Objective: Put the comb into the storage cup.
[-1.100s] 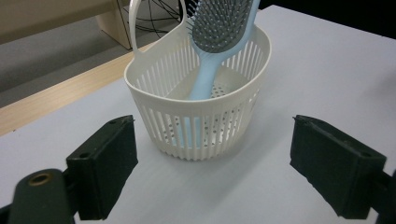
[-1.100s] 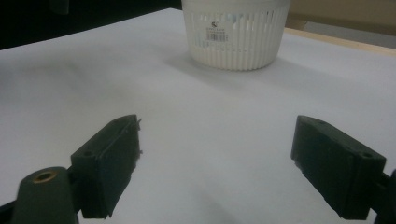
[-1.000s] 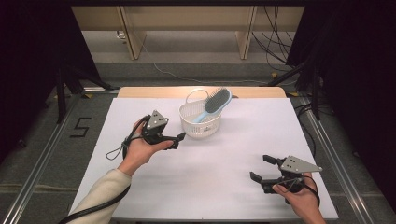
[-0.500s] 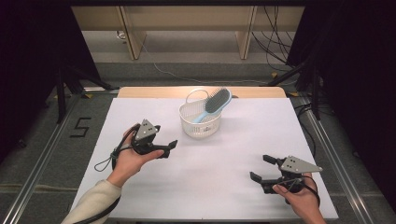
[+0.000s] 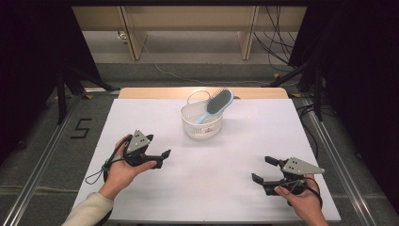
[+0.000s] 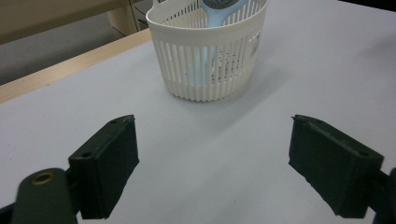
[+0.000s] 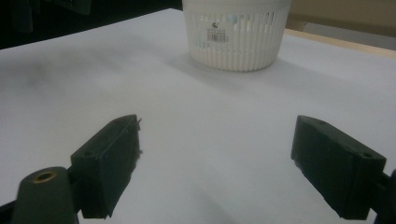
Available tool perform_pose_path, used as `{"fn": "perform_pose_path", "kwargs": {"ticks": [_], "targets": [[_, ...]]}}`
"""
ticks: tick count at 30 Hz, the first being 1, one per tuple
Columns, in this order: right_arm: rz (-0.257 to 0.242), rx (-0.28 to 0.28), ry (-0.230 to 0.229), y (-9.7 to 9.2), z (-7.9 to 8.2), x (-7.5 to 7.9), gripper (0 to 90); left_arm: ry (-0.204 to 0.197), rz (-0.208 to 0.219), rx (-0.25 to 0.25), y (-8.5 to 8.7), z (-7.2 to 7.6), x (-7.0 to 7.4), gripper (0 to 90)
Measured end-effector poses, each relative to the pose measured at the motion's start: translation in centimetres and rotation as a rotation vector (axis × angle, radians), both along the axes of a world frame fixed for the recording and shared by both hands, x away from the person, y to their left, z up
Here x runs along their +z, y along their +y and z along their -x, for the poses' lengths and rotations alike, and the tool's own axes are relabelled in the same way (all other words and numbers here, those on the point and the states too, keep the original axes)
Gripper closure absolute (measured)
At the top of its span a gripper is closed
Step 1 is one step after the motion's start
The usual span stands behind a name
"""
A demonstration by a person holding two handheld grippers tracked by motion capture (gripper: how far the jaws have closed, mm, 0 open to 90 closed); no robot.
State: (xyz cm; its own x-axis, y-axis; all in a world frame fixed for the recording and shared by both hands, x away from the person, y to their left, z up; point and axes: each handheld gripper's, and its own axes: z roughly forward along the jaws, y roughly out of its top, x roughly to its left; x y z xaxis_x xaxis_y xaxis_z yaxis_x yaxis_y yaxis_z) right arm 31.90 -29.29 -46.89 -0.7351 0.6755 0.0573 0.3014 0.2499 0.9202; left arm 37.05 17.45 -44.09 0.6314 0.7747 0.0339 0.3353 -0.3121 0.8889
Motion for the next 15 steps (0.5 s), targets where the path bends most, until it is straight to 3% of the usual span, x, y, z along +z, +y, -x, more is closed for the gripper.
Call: {"fn": "perform_pose_path", "kwargs": {"ticks": [7, 15], "targets": [[0.0, 0.0, 0.0, 0.0, 0.0, 0.0, 16.2, 0.008, 0.002, 0.005, 1.0, 0.9, -0.9, 15.1], [0.002, -0.001, 0.001, 0.0, 0.0, 0.0, 16.2, -0.01, -0.009, 0.007, 2.0, 1.8, -1.4, 15.0]]}}
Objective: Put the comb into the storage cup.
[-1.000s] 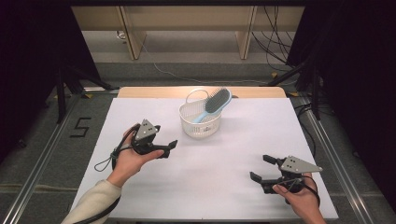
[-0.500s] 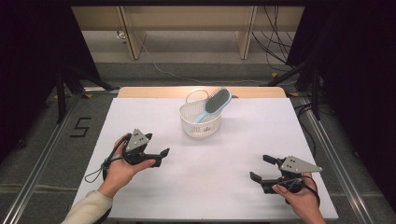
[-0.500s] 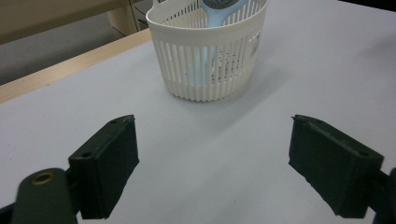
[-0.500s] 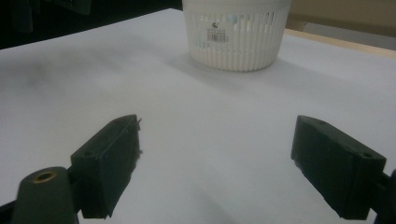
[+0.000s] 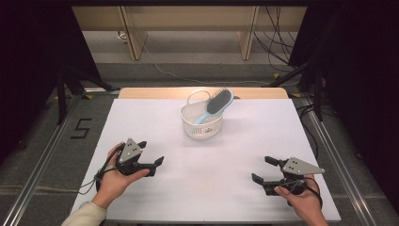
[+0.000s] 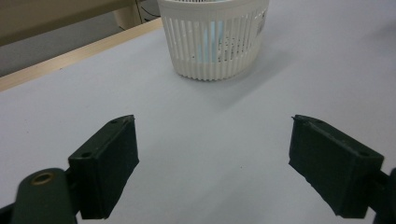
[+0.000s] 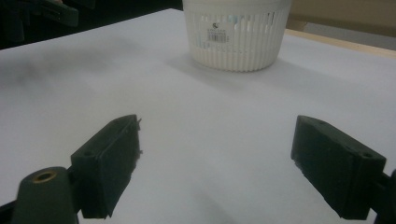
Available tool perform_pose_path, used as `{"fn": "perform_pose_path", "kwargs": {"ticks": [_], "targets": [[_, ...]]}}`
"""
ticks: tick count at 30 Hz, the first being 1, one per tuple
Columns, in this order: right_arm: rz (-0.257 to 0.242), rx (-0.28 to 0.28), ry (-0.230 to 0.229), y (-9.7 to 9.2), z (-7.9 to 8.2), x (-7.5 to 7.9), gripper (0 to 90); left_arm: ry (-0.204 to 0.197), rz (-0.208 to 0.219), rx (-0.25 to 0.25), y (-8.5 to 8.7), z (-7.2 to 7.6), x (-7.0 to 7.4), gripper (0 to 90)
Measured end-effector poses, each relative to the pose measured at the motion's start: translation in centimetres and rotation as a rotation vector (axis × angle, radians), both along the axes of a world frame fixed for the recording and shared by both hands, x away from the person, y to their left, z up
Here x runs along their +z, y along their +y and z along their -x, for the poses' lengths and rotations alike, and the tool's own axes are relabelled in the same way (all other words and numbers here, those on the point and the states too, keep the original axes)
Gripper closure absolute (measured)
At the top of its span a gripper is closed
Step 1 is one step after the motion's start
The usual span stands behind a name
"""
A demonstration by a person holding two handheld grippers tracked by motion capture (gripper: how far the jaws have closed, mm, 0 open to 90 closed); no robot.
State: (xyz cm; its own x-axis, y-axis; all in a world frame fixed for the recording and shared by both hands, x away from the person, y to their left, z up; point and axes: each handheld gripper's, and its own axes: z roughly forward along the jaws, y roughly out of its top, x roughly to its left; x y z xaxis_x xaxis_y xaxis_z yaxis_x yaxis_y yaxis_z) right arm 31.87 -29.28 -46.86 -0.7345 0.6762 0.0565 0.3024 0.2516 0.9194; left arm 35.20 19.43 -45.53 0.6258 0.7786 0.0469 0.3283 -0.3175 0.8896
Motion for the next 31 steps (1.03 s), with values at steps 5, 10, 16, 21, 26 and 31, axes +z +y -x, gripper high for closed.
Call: {"fn": "perform_pose_path", "kwargs": {"ticks": [5, 10, 16, 21, 26, 31], "targets": [[-0.004, 0.0, 0.0, 0.0, 0.0, 0.0, 16.2, -0.008, -0.006, 0.004, 0.8, 0.8, -0.4, 14.9], [0.0, 0.001, 0.0, 0.0, 0.0, 0.0, 16.1, -0.004, -0.02, 0.007, 1.3, 1.6, -0.8, 14.9], [0.001, 0.001, 0.002, 0.0, 0.0, -0.1, 16.1, 0.0, -0.039, -0.003, 1.3, 2.3, -1.1, 14.9], [0.003, 0.0, 0.0, -0.1, -0.1, -0.1, 16.2, 0.004, -0.049, -0.012, 1.1, 2.2, -1.3, 15.0], [0.002, -0.002, 0.0, -0.1, -0.1, -0.1, 16.1, 0.007, -0.063, -0.021, 1.0, 2.1, -1.5, 15.0], [0.008, -0.003, 0.0, -0.2, -0.1, -0.1, 16.1, 0.007, -0.067, -0.026, 0.8, 2.1, -1.5, 15.0]]}}
